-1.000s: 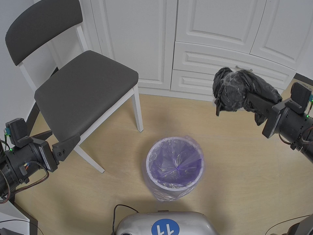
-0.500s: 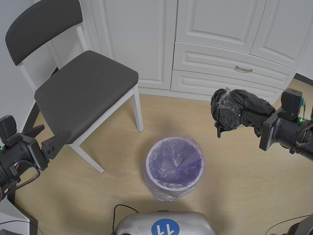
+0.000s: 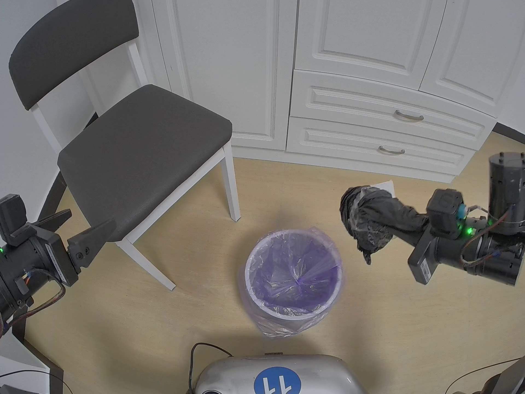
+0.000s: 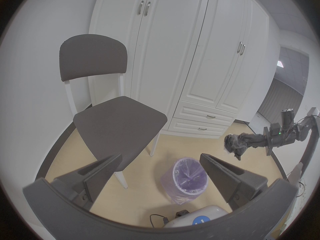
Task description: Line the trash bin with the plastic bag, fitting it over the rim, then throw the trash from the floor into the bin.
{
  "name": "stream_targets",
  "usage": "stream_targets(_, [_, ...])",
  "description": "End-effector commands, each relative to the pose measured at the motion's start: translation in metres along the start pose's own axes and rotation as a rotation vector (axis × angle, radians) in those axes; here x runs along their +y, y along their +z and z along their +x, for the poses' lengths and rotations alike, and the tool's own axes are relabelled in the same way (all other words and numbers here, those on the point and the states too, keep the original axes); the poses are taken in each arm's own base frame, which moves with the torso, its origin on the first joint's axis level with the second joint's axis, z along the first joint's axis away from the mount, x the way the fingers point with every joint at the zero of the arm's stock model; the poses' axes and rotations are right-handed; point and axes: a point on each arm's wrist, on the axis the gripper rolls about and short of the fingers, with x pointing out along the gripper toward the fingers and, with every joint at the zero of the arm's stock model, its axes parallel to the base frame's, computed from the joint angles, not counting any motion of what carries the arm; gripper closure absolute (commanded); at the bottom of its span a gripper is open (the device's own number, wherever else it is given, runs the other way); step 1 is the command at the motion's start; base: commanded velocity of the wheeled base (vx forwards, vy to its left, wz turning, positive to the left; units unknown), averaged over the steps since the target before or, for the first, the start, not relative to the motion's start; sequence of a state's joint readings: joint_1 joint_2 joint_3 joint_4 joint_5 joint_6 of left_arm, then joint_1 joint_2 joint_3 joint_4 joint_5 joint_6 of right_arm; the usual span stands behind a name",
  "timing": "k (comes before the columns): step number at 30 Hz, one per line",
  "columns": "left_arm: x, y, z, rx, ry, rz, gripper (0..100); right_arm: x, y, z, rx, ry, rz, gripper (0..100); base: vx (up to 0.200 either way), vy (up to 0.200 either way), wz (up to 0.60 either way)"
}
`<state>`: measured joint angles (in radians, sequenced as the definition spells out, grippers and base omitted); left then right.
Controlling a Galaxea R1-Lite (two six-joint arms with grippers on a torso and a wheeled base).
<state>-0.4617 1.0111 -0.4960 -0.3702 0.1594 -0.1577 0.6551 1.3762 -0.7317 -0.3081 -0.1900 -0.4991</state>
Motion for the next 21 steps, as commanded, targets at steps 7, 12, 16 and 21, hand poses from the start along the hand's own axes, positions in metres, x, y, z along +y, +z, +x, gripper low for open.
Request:
stream_targets(7, [0.002,-0.003,0.007,0.02,0.025,0.006,0,0.033,-0.018,0.057,0.17,0.272,-0.232,100,0.0,0.0,0.0])
stream_targets(12, [0.008,-0.003,0.012,0.027,0.067,0.026,0,0.046,-0.026,0.085,0.203,0.372,-0.234,100,0.0,0.0,0.0])
stream_targets(16, [0.01,-0.001,0.012,0.014,0.08,0.024,0,0.052,-0.027,0.101,0.216,0.387,-0.238,100,0.0,0.0,0.0])
stream_targets(21, [0.01,0.0,0.012,0.009,0.076,0.037,0,0.063,-0.026,0.124,0.224,0.404,-0.238,100,0.0,0.0,0.0])
